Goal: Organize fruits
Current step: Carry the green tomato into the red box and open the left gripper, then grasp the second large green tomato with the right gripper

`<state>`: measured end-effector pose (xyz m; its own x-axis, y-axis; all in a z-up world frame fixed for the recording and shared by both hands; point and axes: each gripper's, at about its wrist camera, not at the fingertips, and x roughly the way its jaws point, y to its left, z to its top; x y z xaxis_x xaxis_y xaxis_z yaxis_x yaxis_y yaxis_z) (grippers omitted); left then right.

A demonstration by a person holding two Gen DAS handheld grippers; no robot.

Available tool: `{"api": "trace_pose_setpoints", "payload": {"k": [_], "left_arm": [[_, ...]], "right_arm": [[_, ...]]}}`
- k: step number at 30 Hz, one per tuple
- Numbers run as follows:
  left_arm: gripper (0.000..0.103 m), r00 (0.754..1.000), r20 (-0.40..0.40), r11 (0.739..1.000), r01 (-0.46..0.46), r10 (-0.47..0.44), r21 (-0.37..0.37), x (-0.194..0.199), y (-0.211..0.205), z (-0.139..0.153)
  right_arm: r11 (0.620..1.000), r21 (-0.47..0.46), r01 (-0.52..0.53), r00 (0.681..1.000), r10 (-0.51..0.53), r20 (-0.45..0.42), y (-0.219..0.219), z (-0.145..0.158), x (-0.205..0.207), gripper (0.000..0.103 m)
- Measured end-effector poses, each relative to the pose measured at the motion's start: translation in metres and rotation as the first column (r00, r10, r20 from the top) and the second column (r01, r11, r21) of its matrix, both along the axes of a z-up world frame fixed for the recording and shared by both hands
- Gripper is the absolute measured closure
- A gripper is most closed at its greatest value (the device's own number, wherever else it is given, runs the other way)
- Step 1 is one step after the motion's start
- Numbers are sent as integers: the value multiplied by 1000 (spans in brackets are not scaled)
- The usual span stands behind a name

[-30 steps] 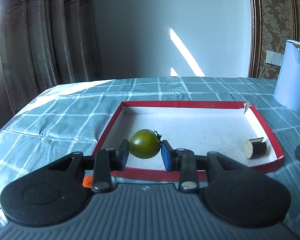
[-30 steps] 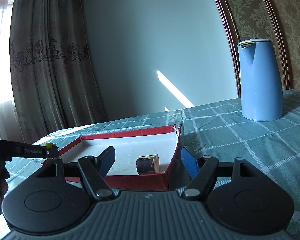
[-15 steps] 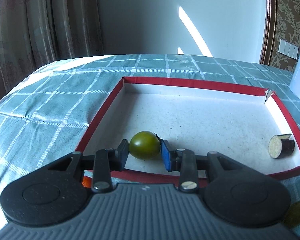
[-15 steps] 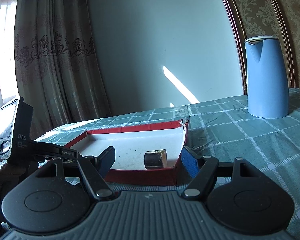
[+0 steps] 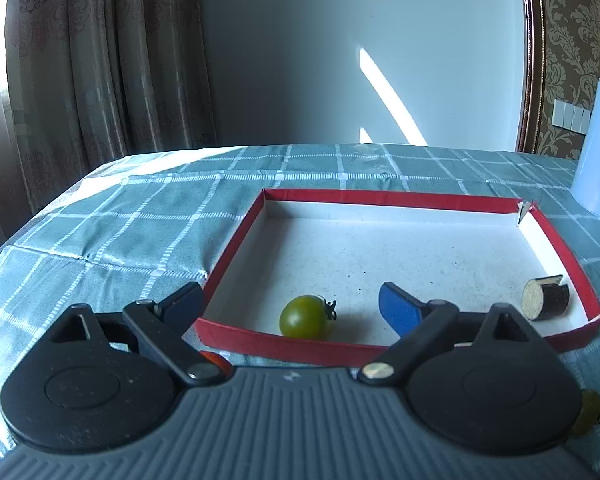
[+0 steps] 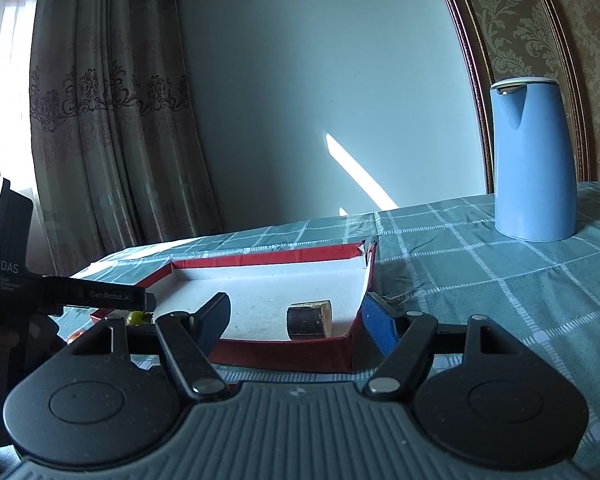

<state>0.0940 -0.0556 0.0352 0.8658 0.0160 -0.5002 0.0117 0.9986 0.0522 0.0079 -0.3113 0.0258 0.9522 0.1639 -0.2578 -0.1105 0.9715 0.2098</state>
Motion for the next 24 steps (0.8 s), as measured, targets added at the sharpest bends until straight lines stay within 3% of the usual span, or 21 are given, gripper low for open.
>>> {"api": "trace_pose_setpoints", "payload": {"k": [2,12,16,18,22,24], "left_arm": [[2,1000,9,1000,-6,6,-15,-12,8,3],[0,997,33,997,-68,69,-35,-75,63,-7],[0,994,35,994,-104,105,-37,-91,85,-17],[0,991,33,991,-131,132,-26,-92,94,-23],[0,990,-31,985,-143,141,-97,-86,108,-29],[0,986,-71,982,-160,154,-98,-81,111,-32]], "right_arm": [[1000,1,7,1000,-7,3,-1,0,0,23],[1000,14,26,999,-27,24,-8,0,-5,23],[1000,29,11,1000,-11,-21,-11,-3,-10,23],[1000,0,22,998,-22,-52,-7,-4,-14,23],[998,-64,-20,991,11,-133,5,-8,-18,23],[990,-126,-55,985,33,-171,14,-10,-17,23]]}}
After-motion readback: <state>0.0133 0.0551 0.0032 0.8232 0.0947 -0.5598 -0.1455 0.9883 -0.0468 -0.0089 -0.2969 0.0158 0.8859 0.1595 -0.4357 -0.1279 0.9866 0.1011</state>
